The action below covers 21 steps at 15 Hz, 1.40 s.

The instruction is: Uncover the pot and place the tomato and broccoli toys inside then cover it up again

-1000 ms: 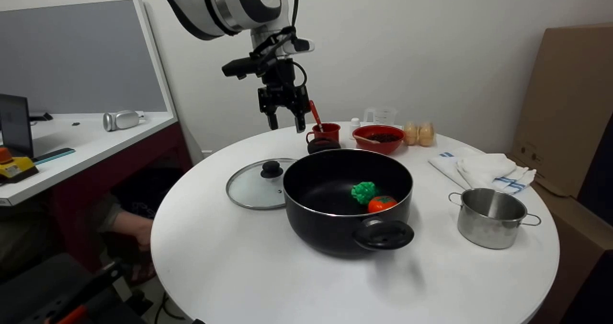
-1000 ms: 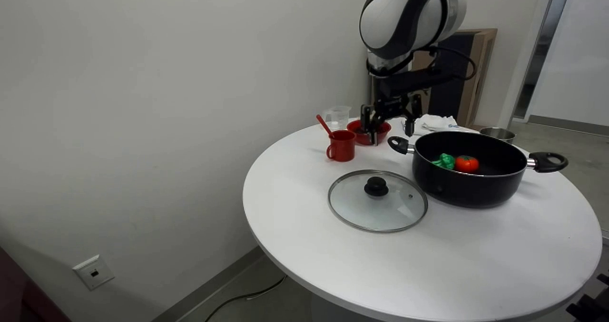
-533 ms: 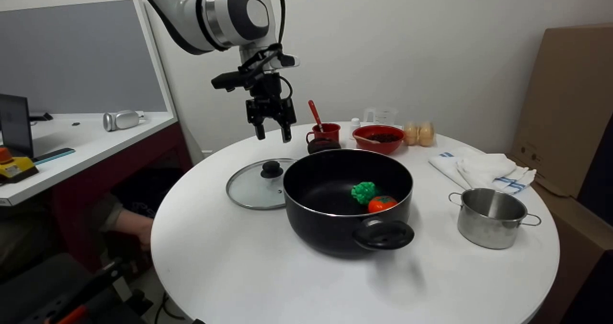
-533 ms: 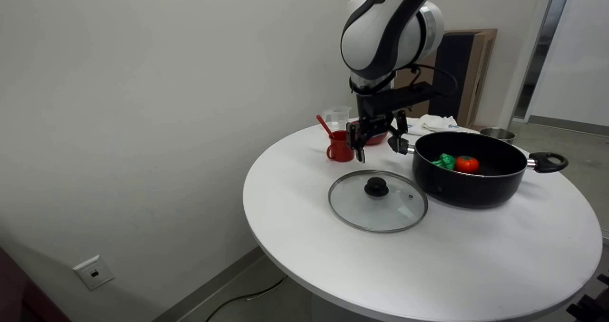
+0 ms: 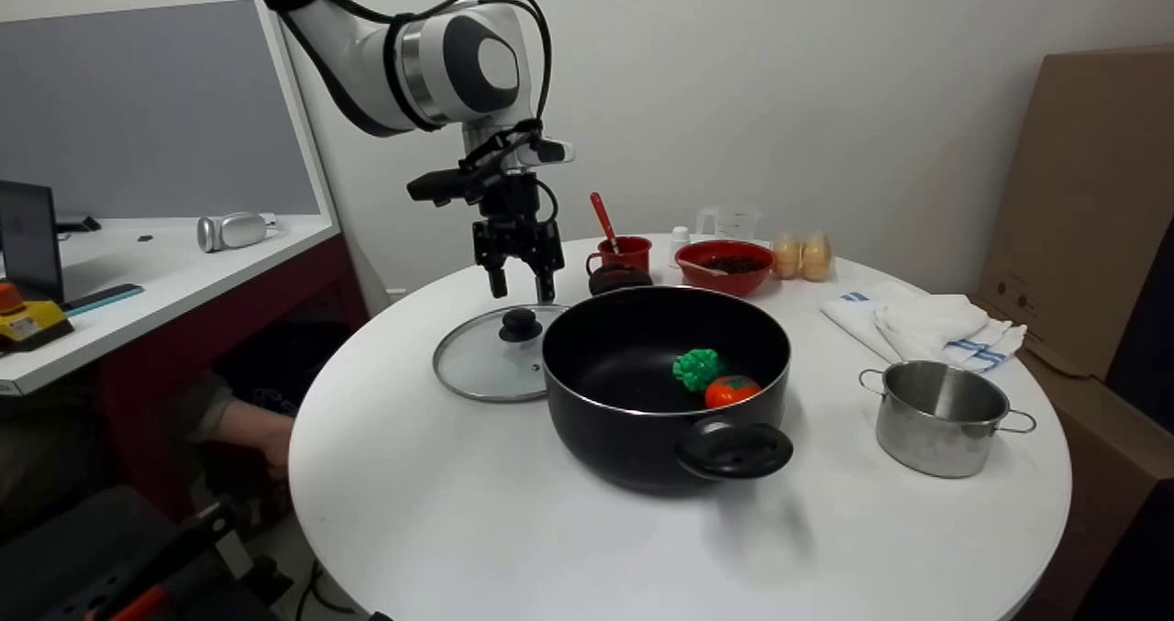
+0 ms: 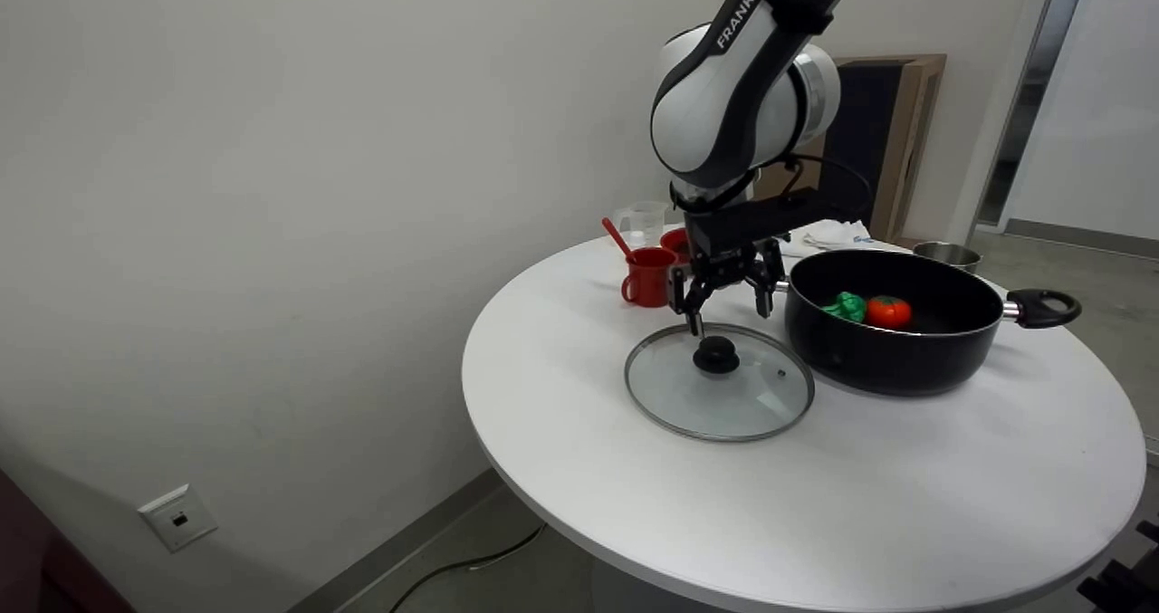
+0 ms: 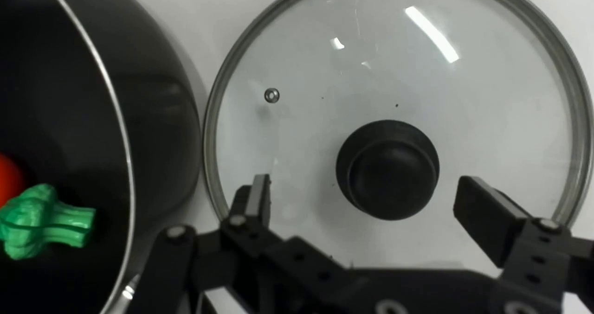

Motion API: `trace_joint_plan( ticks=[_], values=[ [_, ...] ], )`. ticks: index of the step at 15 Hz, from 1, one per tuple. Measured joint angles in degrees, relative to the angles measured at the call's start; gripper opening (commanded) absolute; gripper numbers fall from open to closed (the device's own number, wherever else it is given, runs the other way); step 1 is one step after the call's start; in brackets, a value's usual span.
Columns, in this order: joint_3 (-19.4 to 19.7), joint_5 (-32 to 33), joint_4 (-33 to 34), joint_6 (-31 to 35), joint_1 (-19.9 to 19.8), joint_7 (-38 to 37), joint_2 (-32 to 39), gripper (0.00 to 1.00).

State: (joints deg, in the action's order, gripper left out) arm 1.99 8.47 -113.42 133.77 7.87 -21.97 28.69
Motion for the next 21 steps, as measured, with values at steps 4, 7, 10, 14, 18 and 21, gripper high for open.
trace_joint_plan(
  ticks=[4,7,10,14,18,21],
  values=[
    [0.4,-0.14,-0.07,0.06,-0.03,-0.5,1.36,1.0],
    [0.33,-0.22,-0.02,0.21,0.09,-0.5,2.06,1.0],
    [0.13,-0.44,0.28,0.24,0.15,-0.5,2.77,0.71],
    [0.01,-0.48,0.4,0.51,0.35,-0.5,3.92,0.46],
    [-0.15,-0.48,0.85,0.69,0.85,-0.5,4.23,0.67],
    [-0.1,-0.47,0.89,0.7,0.84,-0.48,4.29,0.75]
  ],
)
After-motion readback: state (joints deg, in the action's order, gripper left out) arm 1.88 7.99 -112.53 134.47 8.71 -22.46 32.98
